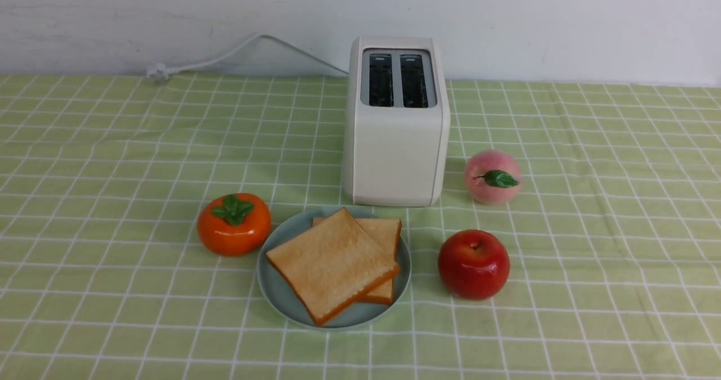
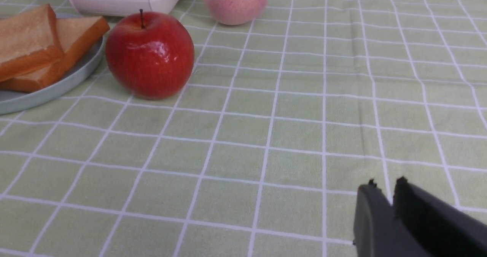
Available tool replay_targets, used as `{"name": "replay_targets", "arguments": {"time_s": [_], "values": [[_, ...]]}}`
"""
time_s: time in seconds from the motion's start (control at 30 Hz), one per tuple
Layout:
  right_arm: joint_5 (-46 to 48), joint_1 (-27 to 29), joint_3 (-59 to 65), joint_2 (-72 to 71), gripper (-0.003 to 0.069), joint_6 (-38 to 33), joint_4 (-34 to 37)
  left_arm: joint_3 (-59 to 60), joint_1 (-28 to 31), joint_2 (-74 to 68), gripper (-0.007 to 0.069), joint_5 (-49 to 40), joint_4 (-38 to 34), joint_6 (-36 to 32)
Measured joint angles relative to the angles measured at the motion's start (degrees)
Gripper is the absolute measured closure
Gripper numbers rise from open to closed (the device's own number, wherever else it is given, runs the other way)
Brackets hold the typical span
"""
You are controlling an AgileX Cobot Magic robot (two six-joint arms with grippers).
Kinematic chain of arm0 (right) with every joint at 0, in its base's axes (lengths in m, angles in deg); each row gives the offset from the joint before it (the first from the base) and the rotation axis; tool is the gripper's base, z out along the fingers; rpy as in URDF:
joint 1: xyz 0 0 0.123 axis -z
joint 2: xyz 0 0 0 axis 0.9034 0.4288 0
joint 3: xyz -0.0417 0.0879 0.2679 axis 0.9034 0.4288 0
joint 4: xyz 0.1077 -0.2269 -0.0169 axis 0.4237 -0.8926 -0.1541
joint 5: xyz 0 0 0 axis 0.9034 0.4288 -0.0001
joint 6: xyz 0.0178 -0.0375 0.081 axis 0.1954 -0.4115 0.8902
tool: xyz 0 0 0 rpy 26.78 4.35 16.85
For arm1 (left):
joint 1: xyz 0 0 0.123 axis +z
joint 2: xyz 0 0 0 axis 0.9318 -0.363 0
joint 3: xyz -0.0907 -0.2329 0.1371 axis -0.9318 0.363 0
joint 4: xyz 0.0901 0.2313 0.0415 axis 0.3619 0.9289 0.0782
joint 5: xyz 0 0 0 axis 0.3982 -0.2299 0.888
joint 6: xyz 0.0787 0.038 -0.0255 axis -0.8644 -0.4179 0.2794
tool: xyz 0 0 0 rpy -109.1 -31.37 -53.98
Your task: Take toasted bread from bread machine on green coffee tablecloth place on plate.
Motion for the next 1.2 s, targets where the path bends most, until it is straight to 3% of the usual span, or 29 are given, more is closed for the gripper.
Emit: {"name": "replay_targets", "arguments": {"time_s": [1.2], "values": [[0.0, 0.0, 0.0, 0.0, 0.0530, 0.0, 0.0, 0.0, 0.0, 0.0, 0.0624, -0.1, 0.0, 0.0]]}}
